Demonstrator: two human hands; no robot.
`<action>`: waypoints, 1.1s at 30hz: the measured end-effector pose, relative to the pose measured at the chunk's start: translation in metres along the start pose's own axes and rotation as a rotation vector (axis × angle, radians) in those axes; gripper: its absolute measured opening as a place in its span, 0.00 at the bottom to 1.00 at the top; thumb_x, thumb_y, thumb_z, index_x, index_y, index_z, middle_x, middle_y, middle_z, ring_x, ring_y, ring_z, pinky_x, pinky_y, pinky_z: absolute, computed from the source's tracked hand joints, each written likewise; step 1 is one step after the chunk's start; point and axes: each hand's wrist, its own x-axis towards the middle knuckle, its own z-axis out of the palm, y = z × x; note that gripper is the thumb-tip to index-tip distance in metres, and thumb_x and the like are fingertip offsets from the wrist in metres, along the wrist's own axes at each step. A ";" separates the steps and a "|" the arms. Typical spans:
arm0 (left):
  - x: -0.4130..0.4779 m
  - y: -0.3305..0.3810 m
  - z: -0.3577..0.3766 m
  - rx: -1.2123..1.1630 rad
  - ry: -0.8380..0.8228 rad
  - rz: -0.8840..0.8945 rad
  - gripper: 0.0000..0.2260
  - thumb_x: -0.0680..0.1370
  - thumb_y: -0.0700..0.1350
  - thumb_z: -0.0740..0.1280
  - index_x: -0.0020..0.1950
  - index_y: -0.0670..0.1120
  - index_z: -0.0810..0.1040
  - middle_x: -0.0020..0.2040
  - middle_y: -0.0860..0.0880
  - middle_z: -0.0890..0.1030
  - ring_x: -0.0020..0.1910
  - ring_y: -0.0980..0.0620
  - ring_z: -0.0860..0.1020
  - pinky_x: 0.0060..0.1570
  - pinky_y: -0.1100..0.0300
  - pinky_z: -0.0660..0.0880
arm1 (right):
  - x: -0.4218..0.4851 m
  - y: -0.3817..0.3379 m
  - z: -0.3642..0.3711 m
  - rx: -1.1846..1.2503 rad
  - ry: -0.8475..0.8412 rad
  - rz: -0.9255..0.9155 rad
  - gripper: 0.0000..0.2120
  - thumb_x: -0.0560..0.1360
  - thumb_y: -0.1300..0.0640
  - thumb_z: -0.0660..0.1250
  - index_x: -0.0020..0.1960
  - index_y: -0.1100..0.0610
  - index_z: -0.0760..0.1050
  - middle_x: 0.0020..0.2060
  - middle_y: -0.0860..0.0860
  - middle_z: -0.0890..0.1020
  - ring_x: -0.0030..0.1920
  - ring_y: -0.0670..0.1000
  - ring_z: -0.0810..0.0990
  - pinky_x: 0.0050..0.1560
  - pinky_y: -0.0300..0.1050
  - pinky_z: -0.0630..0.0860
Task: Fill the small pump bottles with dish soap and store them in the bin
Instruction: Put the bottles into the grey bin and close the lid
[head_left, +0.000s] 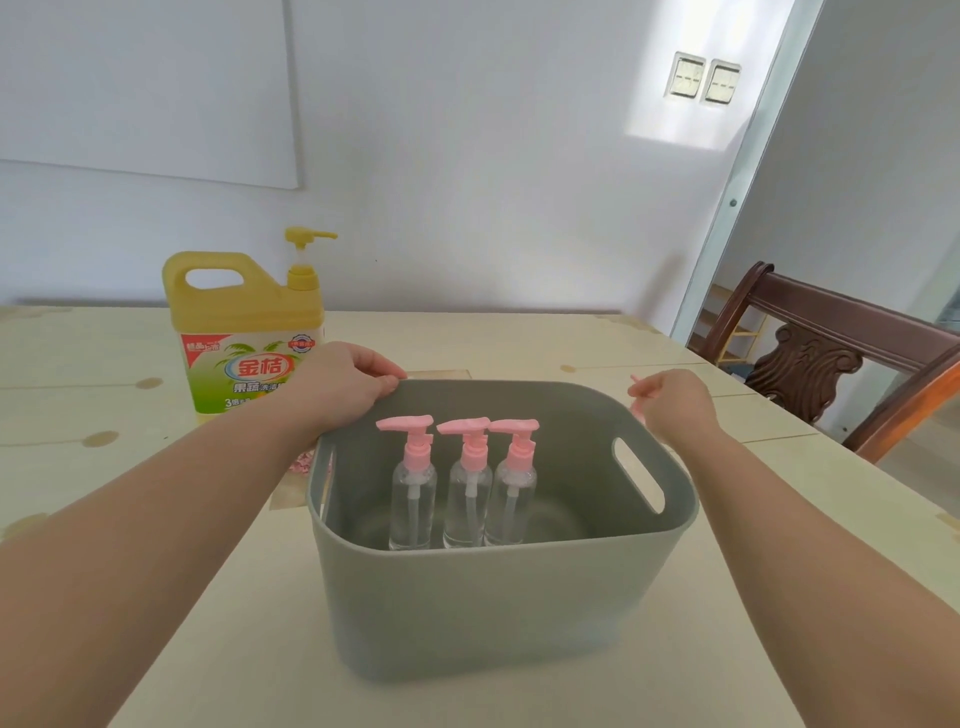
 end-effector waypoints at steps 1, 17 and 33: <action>0.000 0.000 0.000 -0.002 0.000 0.000 0.05 0.78 0.44 0.65 0.48 0.51 0.81 0.44 0.53 0.79 0.41 0.57 0.76 0.31 0.66 0.70 | -0.002 -0.004 -0.003 0.023 0.027 -0.006 0.12 0.75 0.70 0.63 0.44 0.58 0.82 0.61 0.49 0.81 0.53 0.52 0.80 0.43 0.40 0.73; -0.005 0.001 -0.002 -0.073 -0.012 -0.024 0.05 0.78 0.43 0.66 0.48 0.50 0.81 0.45 0.50 0.80 0.43 0.53 0.78 0.32 0.63 0.72 | -0.072 -0.109 -0.086 0.311 0.153 -0.591 0.14 0.77 0.67 0.62 0.58 0.53 0.77 0.44 0.32 0.78 0.41 0.29 0.75 0.41 0.21 0.68; -0.006 0.002 -0.002 -0.092 -0.022 -0.039 0.05 0.78 0.43 0.66 0.48 0.50 0.82 0.44 0.50 0.80 0.42 0.52 0.78 0.32 0.63 0.72 | -0.093 -0.087 -0.056 -0.177 -0.462 -0.587 0.03 0.73 0.55 0.74 0.46 0.52 0.84 0.38 0.44 0.85 0.39 0.40 0.82 0.44 0.33 0.78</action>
